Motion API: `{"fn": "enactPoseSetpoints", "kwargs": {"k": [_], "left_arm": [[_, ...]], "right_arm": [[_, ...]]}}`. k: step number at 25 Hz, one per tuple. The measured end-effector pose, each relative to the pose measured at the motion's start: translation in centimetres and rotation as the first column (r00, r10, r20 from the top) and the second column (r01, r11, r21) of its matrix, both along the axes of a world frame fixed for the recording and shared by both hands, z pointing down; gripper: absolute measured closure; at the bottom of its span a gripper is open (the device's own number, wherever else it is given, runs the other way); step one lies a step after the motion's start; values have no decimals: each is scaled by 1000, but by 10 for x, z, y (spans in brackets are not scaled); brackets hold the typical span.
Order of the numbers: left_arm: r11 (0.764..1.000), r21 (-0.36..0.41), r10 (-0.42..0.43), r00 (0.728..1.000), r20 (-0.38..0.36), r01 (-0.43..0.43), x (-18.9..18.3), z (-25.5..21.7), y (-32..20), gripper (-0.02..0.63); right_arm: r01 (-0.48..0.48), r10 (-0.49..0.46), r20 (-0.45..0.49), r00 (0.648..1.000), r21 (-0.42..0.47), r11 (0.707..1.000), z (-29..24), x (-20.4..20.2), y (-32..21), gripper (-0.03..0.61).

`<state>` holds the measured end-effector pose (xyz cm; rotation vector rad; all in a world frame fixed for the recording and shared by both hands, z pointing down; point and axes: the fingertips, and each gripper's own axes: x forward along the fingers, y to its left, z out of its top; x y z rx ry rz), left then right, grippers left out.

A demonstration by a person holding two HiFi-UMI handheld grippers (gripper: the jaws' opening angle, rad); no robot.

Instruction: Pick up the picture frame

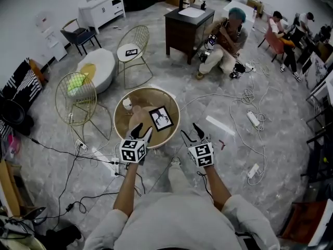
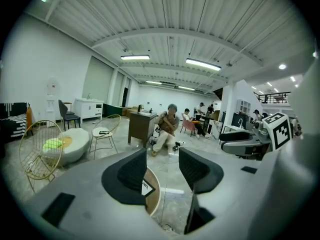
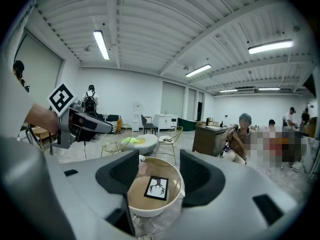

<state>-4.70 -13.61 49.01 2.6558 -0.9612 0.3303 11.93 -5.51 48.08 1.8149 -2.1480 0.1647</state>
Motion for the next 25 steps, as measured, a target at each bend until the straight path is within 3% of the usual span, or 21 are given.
{"fn": "enactPoseSetpoints", "kwargs": {"k": [12, 25], "left_arm": [[998, -12, -63, 998, 22, 64, 37, -5, -112, 413], [989, -58, -136, 990, 29, 137, 72, 9, -196, 413]], "right_arm": [[54, -54, 32, 998, -4, 999, -2, 46, -127, 325], [141, -139, 53, 989, -44, 989, 9, 73, -224, 328]]}}
